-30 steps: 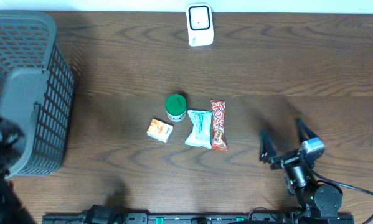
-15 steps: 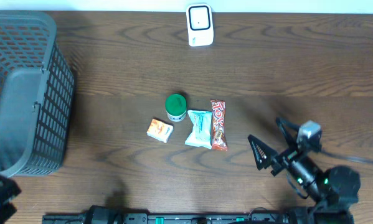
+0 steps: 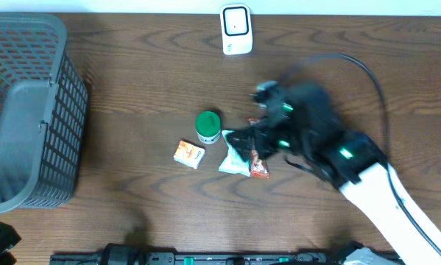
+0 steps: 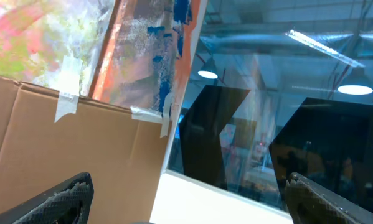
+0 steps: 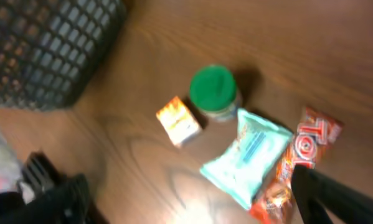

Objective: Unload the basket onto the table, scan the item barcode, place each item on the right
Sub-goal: 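Move the right gripper over the green-capped bottle, then lower the right gripper and grasp the green-capped bottle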

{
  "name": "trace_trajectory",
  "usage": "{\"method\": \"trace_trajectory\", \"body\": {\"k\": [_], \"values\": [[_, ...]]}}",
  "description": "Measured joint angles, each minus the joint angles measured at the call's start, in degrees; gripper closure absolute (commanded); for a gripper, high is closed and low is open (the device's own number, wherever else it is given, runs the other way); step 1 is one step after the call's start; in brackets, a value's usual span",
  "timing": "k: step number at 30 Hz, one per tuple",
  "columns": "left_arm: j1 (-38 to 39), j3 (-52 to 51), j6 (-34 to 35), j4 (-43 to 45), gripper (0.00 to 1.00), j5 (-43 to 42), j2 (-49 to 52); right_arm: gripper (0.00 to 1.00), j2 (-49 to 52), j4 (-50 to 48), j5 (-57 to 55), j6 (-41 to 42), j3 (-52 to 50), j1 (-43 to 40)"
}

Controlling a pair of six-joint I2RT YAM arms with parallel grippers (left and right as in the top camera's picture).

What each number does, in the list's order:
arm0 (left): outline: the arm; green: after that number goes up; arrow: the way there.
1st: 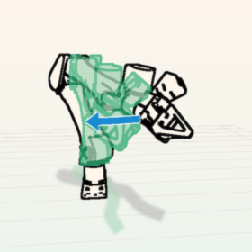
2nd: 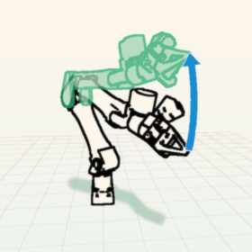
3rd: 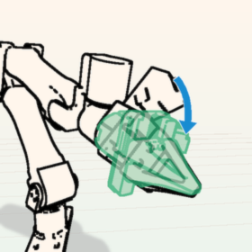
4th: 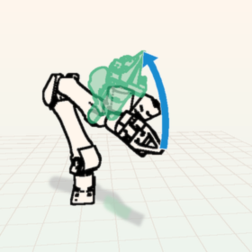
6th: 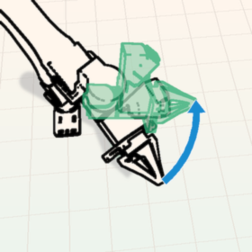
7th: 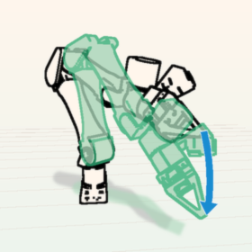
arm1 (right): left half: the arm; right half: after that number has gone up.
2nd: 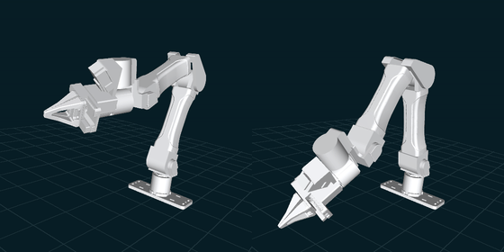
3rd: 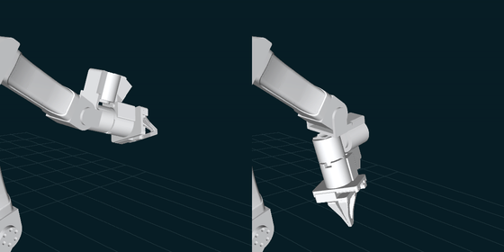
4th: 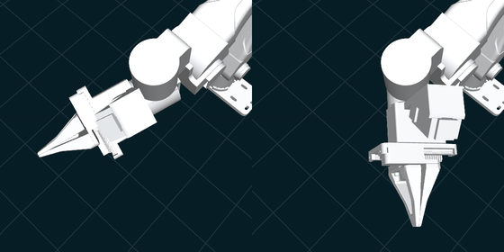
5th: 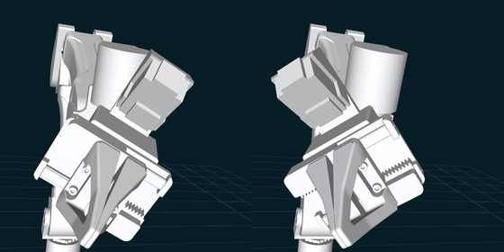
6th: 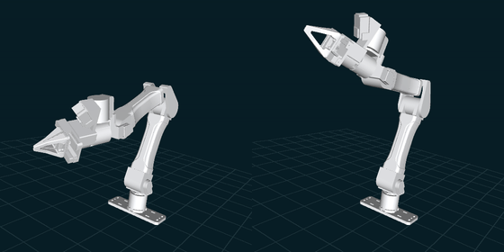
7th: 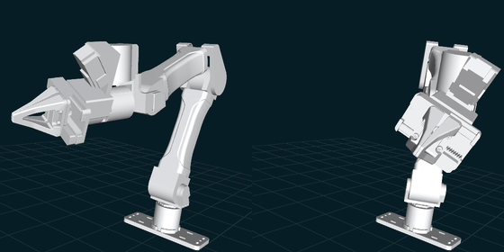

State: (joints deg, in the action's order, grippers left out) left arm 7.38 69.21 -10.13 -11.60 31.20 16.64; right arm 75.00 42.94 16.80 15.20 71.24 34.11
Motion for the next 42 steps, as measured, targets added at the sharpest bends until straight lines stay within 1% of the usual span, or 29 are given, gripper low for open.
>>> {"method": "trace_trajectory", "body": {"k": [2,5,7,9,12,14,19,23,29,33,37,42], "values": [[-0.87,-0.02,0.0,0.04,0.02,-0.04,0.0,0.01,5.55,3.48,-1.18,-0.31,6.36,2.49],[-2.45,-0.02,0.0,0.02,0.02,-0.04,0.0,0.01,10.84,4.0,0.39,-0.39,11.89,4.57],[-3.65,-0.02,0.0,0.02,0.02,-0.04,0.0,0.01,12.81,3.45,2.47,-0.39,12.85,5.64],[-4.66,-0.02,0.0,0.04,0.02,-0.04,0.0,0.01,14.49,0.63,4.22,0.37,12.85,6.6],[-6.05,-0.04,0.02,0.31,0.02,-0.04,0.0,0.01,17.42,-4.98,5.51,3.28,12.98,7.63],[-6.99,-0.04,0.72,1.22,0.02,-0.07,0.0,0.02,19.08,-5.49,4.39,6.62,13.16,7.82],[-8.07,-0.04,6.12,1.42,0.02,-0.96,0.0,0.01,23.67,2.1,-3.15,15.61,17.16,7.58],[-8.04,-0.04,8.87,0.48,0.02,-3.85,0.0,0.01,28.68,10.1,-8.0,19.82,25.05,7.48],[-8.04,-0.09,10.34,-0.76,0.02,-6.14,0.0,0.01,36.44,22.01,-12.61,25.03,38.42,7.48],[-8.04,-0.09,10.38,-1.62,0.02,-8.85,0.0,0.01,41.18,25.49,-13.9,29.24,42.99,7.48],[-8.04,-0.09,10.38,-1.66,0.02,-12.15,0.0,0.01,45.53,26.14,-13.81,33.22,43.34,7.48],[-8.04,-0.09,10.4,-1.44,0.02,-14.75,0.0,0.02,49.16,25.59,-13.42,36.28,43.34,7.48]]}}
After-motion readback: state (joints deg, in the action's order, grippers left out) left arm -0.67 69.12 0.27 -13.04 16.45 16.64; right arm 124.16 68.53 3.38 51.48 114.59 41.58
